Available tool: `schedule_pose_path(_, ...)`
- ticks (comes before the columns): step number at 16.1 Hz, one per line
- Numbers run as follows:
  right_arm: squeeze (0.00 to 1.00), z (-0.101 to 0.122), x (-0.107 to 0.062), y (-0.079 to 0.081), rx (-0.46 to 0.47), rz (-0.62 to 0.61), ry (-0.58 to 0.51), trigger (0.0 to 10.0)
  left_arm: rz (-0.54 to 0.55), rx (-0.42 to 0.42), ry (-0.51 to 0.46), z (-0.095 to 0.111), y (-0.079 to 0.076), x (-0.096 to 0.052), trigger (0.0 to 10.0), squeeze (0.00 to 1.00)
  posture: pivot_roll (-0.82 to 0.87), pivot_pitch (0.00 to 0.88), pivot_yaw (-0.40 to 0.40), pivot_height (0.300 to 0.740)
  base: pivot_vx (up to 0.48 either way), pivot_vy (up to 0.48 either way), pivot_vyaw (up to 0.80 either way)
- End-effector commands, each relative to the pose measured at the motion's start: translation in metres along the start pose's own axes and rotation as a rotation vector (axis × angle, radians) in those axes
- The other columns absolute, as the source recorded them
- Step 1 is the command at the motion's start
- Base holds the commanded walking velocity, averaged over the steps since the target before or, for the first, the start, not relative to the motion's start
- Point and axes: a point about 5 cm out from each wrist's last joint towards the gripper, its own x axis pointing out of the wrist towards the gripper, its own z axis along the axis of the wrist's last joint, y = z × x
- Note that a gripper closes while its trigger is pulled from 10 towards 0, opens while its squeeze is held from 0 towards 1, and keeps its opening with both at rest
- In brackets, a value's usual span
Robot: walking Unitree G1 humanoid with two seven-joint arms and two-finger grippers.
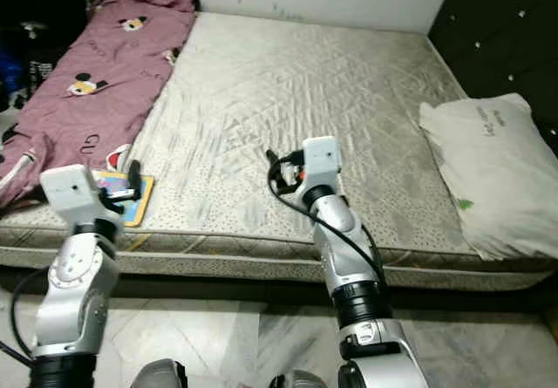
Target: Clean up the room
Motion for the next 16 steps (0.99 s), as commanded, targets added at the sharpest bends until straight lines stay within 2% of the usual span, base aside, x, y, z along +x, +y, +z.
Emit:
schedule_pose_path(1,0.00,0.003,-0.002,-0.004,0.009,-0.027,-0.020,10.0,-0.014,0.036,-0.006,0.000,-0.001,0.001,10.0,0.00,-0.05,0.000,-0.067,0.740,0.000,0.000,0.00)
schedule_pose_path(2,0.00,0.001,-0.006,-0.009,0.036,-0.067,-0.016,10.0,-0.020,0.068,-0.005,-0.004,0.001,-0.003,10.0,0.00,-0.06,0.000,-0.059,0.740,0.000,0.000,0.00)
schedule_pose_path(3,0.00,-0.001,-0.011,-0.013,0.044,-0.096,-0.017,10.0,-0.023,0.066,0.016,-0.010,0.005,-0.010,10.0,0.00,-0.06,0.000,-0.046,0.740,0.000,0.000,0.00)
schedule_pose_path(6,0.00,-0.005,-0.030,-0.025,0.037,-0.169,-0.033,10.0,0.001,0.104,0.070,-0.030,0.019,-0.027,10.0,0.00,-0.08,0.000,-0.024,0.740,0.000,0.000,0.00)
schedule_pose_path(9,0.00,-0.014,-0.043,-0.030,0.010,-0.192,-0.023,10.0,-0.014,0.128,0.085,-0.037,0.023,-0.030,10.0,0.00,-0.09,0.000,-0.006,0.740,0.000,0.000,0.00)
schedule_pose_path(13,0.00,-0.020,-0.046,-0.031,0.006,-0.201,0.003,10.0,-0.054,0.126,0.082,-0.038,0.017,-0.027,10.0,0.00,-0.09,0.000,-0.006,0.740,0.000,0.000,0.00)
schedule_pose_path(16,0.00,-0.022,-0.048,-0.030,0.005,-0.201,0.016,10.0,-0.062,0.101,0.077,-0.035,0.016,-0.028,10.0,0.00,-0.09,0.000,-0.002,0.740,0.000,0.000,-0.72)
